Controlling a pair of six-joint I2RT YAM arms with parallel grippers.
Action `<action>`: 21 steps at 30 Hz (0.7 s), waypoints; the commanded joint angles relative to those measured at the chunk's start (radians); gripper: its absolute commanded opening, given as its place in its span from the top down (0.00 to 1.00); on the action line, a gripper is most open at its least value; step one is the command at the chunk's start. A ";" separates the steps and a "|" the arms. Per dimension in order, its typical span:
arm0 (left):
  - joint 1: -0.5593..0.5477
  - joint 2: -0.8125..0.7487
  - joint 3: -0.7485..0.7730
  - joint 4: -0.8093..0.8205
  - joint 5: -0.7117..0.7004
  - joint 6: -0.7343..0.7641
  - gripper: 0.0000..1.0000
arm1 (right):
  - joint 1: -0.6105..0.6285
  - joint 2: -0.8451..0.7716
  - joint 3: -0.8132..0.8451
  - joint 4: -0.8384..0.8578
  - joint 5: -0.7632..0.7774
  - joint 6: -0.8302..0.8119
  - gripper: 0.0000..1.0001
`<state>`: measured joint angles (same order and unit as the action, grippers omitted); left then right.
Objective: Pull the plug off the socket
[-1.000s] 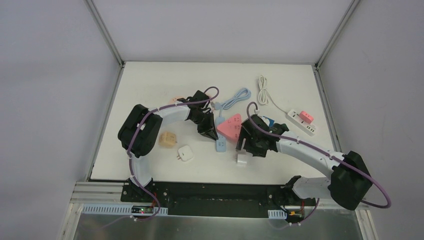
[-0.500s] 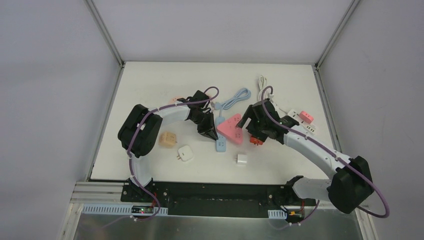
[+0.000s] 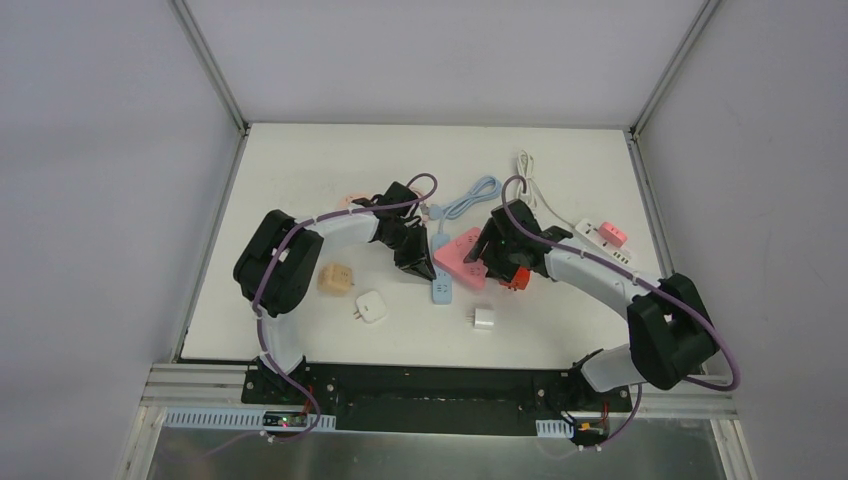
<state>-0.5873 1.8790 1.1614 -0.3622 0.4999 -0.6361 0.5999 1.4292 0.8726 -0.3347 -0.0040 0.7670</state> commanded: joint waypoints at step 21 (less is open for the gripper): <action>0.016 -0.139 -0.120 -0.016 -0.102 0.021 0.52 | 0.085 0.128 0.068 0.108 -0.119 0.084 0.56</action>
<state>-0.5735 1.7866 1.0817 -0.3653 0.4332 -0.6140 0.6300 1.5047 0.8936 -0.2771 -0.0208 0.7925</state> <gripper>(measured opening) 0.467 0.448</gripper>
